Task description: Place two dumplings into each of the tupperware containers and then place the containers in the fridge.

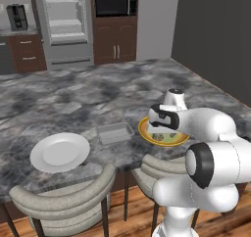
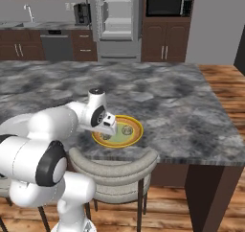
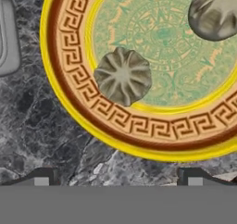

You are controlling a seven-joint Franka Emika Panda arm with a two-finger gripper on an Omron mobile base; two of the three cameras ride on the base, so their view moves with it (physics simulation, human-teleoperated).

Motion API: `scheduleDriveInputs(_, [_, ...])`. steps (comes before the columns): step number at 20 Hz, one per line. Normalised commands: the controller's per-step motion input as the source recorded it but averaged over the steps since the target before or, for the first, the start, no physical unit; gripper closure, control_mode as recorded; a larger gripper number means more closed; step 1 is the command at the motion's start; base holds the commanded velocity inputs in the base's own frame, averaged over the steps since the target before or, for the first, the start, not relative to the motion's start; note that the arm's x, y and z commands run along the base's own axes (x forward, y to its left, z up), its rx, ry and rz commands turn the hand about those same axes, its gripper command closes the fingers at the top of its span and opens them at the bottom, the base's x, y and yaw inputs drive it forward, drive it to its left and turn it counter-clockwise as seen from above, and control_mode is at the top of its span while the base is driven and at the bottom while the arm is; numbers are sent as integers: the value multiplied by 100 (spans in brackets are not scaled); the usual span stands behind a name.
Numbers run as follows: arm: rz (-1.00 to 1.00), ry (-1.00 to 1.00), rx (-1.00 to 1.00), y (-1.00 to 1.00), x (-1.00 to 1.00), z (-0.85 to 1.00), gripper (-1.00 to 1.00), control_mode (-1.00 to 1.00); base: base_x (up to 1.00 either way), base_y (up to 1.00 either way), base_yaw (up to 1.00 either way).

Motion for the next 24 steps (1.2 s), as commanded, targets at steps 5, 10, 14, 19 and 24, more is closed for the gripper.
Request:
scheduleDriveInputs(5, [0,3,0,0,44,-15,-100,-100,0,0,0])
scheduleDriveInputs(10, [-1,0,0,-2,12,-19,-100,-100,0,0,0])
scheduleDriveInputs(14, [-2,0,0,0,26,-35,-100,-100,0,0,0])
scheduleDriveInputs(19, [-2,0,0,-2,34,-14,-100,-100,0,0,0])
scheduleDriveInputs(24, [-1,0,0,-5,25,-29,-100,-100,0,0,0])
